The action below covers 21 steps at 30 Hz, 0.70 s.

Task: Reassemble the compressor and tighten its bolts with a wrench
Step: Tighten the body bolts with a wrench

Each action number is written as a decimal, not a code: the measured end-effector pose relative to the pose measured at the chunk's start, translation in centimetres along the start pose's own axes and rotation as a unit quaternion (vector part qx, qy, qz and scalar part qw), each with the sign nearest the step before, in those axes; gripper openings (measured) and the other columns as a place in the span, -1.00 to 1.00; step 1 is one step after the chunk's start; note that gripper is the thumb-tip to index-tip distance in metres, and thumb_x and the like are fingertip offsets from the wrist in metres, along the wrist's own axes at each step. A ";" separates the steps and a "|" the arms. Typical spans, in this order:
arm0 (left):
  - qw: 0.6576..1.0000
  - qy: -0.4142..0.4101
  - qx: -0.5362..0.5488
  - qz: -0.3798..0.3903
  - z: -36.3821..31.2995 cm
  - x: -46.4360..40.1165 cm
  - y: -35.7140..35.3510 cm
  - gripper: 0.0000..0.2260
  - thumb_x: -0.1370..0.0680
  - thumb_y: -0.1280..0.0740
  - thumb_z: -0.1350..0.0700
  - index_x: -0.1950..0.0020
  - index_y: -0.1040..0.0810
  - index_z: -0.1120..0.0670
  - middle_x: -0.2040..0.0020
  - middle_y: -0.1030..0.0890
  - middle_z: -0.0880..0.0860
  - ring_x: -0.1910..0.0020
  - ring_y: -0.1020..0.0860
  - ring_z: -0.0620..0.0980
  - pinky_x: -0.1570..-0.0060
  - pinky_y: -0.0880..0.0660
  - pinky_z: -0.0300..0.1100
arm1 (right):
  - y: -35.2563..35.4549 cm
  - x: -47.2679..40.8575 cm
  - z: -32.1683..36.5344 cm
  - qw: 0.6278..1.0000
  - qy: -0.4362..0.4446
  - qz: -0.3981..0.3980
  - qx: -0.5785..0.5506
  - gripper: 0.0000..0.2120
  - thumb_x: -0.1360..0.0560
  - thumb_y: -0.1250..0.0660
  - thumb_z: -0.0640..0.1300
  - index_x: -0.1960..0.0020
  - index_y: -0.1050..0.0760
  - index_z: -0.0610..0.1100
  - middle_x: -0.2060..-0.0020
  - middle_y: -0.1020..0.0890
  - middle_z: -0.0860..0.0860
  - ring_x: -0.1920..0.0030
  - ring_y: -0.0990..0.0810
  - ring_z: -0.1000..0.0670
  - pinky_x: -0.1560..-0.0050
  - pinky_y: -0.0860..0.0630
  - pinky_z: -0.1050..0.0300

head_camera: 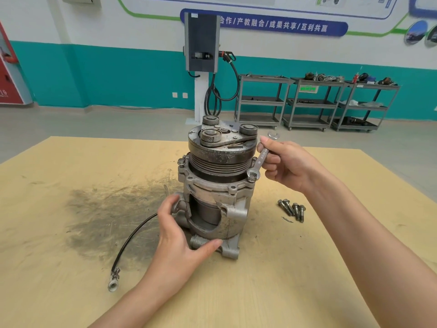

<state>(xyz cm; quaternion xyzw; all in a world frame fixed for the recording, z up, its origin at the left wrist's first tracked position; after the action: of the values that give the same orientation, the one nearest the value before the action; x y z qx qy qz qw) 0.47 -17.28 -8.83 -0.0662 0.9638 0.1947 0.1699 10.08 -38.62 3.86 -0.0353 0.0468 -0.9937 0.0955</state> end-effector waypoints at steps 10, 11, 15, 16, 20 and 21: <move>1.000 -0.004 0.011 0.002 -0.3 0.0 0.0 -0.05 -0.18 -0.46 -0.28 -0.37 0.07 -0.26 -0.31 -0.05 -0.44 -0.28 -0.10 -0.62 -0.15 -0.09 -0.69 | -0.3 0.5 -0.1 0.998 0.060 -0.011 -0.002 -0.69 -0.66 -0.15 -0.04 0.23 -0.43 -0.10 0.58 -0.33 0.08 0.50 -0.29 0.08 0.47 -0.26 0.27; 1.000 -0.006 0.010 0.000 -0.3 0.0 0.1 -0.05 -0.17 -0.46 -0.29 -0.37 0.07 -0.25 -0.31 -0.04 -0.45 -0.28 -0.08 -0.63 -0.16 -0.07 -0.69 | -0.3 0.7 -0.4 0.997 0.063 -0.033 -0.014 -0.70 -0.66 -0.16 -0.06 0.22 -0.43 -0.10 0.57 -0.33 0.08 0.50 -0.29 0.08 0.48 -0.25 0.28; 1.000 0.000 0.016 0.002 -0.3 -0.1 0.0 -0.03 -0.17 -0.46 -0.29 -0.38 0.08 -0.24 -0.35 -0.11 -0.32 -0.31 -0.06 -0.60 -0.21 -0.05 -0.67 | 0.2 2.9 -1.5 0.980 0.107 -0.162 -0.047 -0.73 -0.65 -0.16 -0.16 0.20 -0.46 -0.15 0.57 -0.34 0.07 0.52 -0.28 0.10 0.52 -0.21 0.28; 1.000 0.002 0.016 0.002 -0.2 -0.1 -0.1 -0.03 -0.17 -0.46 -0.27 -0.38 0.08 -0.23 -0.36 -0.12 -0.28 -0.31 -0.06 -0.59 -0.22 -0.05 -0.66 | 0.4 3.6 -1.8 0.972 0.127 -0.191 -0.047 -0.73 -0.64 -0.16 -0.18 0.21 -0.47 -0.15 0.58 -0.34 0.07 0.51 -0.28 0.09 0.52 -0.21 0.28; 1.000 -0.005 0.004 0.001 -0.1 -0.1 -0.2 -0.04 -0.19 -0.46 -0.27 -0.39 0.08 -0.21 -0.37 -0.08 -0.27 -0.32 -0.04 -0.59 -0.23 -0.05 -0.65 | 0.2 7.0 -2.9 0.936 0.227 -0.260 -0.065 -0.72 -0.66 -0.16 -0.13 0.19 -0.51 -0.10 0.56 -0.38 0.07 0.50 -0.29 0.09 0.51 -0.21 0.25; 1.000 -0.006 0.005 0.001 -0.1 -0.1 -0.2 -0.04 -0.18 -0.46 -0.27 -0.39 0.09 -0.21 -0.35 -0.07 -0.29 -0.32 -0.03 -0.59 -0.23 -0.04 -0.65 | -0.1 7.8 -3.3 0.927 0.260 -0.262 -0.069 -0.72 -0.66 -0.16 -0.10 0.19 -0.51 -0.07 0.54 -0.40 0.06 0.49 -0.31 0.09 0.51 -0.23 0.26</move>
<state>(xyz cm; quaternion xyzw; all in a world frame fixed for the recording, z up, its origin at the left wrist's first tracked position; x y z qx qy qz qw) 0.60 -17.45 -8.77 -0.0629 0.9638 0.1904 0.1758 2.13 -39.73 1.09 0.2065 0.1277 -0.9520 -0.1865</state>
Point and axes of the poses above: each hand's wrist, its own x-axis away from the middle knuckle, its own y-axis out of the back of the hand, z = x × y, the point moved 3 cm from there along -x, towards the middle knuckle
